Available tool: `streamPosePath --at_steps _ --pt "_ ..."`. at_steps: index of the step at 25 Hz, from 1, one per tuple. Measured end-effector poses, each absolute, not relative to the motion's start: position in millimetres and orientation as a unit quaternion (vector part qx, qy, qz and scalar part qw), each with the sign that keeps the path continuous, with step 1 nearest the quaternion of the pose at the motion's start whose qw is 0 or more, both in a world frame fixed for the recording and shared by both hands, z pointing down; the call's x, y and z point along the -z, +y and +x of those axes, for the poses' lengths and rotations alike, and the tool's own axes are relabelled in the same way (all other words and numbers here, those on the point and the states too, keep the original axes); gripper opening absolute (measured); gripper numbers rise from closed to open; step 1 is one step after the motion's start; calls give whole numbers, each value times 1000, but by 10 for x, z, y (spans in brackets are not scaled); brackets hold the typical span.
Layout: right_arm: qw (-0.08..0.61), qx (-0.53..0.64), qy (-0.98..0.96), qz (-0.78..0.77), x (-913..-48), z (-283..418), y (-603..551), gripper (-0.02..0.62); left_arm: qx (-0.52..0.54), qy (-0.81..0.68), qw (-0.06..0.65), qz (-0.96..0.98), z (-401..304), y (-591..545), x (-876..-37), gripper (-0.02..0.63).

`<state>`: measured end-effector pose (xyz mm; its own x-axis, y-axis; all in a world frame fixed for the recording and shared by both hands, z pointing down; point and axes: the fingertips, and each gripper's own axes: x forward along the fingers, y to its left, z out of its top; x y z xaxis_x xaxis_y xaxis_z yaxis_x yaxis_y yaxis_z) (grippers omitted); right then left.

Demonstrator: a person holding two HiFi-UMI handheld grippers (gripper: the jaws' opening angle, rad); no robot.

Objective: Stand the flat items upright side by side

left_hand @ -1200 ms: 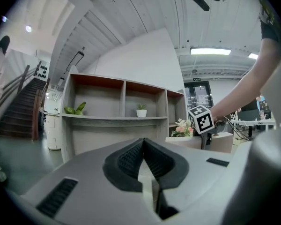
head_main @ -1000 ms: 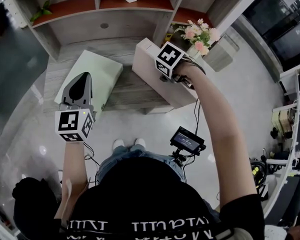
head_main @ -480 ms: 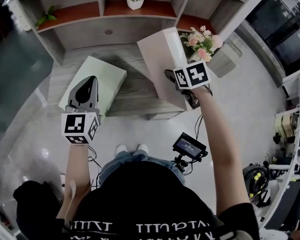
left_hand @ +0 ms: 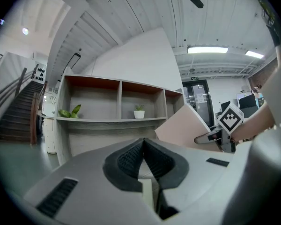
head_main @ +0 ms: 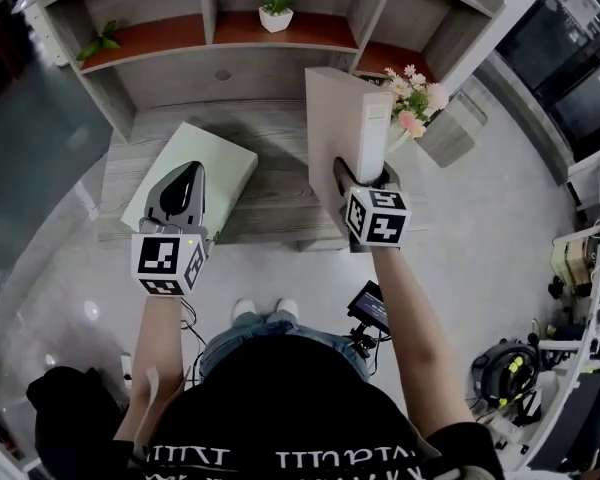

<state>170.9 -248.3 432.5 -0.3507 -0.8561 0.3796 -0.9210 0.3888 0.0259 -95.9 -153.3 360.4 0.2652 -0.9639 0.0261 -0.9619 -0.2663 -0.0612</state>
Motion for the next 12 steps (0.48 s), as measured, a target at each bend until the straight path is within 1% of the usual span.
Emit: streamPosePath --at_steps 3,6,9,12 --pt "131 -77 -814 561 -4375 1685 -2512 286 37 605 16 -796 -949 -1527 -3627 12" --pt "118 -70 -808 573 -4466 1639 -2592 291 54 604 16 -795 -968 -1502 -3680 12" --pt "128 -77 -805 575 -4552 1608 -2689 294 61 607 14 -793 -986 -1482 -3717 12" --pt "156 -102 -798 573 -4703 1585 -2762 299 65 609 14 -790 -988 -1476 -3734 12"
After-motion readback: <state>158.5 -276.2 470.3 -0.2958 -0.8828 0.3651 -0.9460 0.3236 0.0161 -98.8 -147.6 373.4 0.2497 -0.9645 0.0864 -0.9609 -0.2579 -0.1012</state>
